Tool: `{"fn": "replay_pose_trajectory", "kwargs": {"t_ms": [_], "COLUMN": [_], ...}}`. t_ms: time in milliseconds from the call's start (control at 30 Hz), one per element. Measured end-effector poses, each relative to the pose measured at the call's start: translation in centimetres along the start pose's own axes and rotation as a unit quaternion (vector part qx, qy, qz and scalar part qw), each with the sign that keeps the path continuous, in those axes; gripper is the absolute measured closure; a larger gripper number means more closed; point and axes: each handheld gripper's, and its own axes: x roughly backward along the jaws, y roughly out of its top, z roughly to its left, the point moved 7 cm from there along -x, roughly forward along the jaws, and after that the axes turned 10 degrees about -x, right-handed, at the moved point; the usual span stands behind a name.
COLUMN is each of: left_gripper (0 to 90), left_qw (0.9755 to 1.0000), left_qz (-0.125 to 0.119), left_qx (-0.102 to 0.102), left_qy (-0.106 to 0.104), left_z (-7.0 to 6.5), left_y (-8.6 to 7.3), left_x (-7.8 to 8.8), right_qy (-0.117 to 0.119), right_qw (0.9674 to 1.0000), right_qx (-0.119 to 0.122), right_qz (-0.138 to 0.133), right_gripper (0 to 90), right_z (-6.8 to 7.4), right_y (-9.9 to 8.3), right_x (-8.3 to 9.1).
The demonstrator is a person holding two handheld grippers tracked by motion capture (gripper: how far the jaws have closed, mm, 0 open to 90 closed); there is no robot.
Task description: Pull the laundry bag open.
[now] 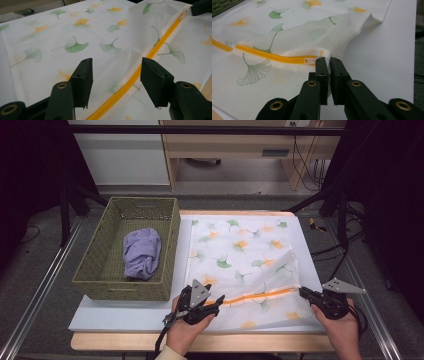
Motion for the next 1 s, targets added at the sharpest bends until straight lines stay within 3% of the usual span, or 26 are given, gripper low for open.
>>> {"fn": "replay_pose_trajectory", "kwargs": {"t_ms": [100, 267, 367, 667, 1000], "left_gripper": [47.0, 47.9, 46.6, 53.6, 64.4], "left_qw": [0.9996, 0.9987, 0.998, 0.997, 0.9952], "left_qz": [0.001, 0.006, 0.009, -0.011, -0.023], "left_qx": [-0.021, -0.037, -0.046, -0.037, -0.048], "left_qy": [-0.018, -0.035, -0.042, -0.067, -0.082], "left_z": [-1.1, -2.3, -3.1, -4.3, -5.7], "left_y": [1.4, 2.5, 3.4, 5.3, 6.3], "left_x": [-1.5, -3.2, -4.6, -6.1, -7.4], "right_qy": [0.002, -0.001, -0.002, -0.002, -0.007], "right_qw": [1.0, 0.9999, 0.9998, 0.9997, 0.9994], "right_qx": [0.007, 0.011, 0.0, 0.006, 0.012], "right_qz": [-0.003, -0.014, -0.019, -0.022, -0.031], "right_gripper": [85.7, 85.6, 85.6, 85.6, 85.6], "right_z": [0.4, 0.7, 0.9, 1.4, 1.4], "right_y": [0.1, 0.4, 0.4, 0.6, 0.8], "right_x": [0.3, 0.5, 0.5, 0.5, 0.5]}}
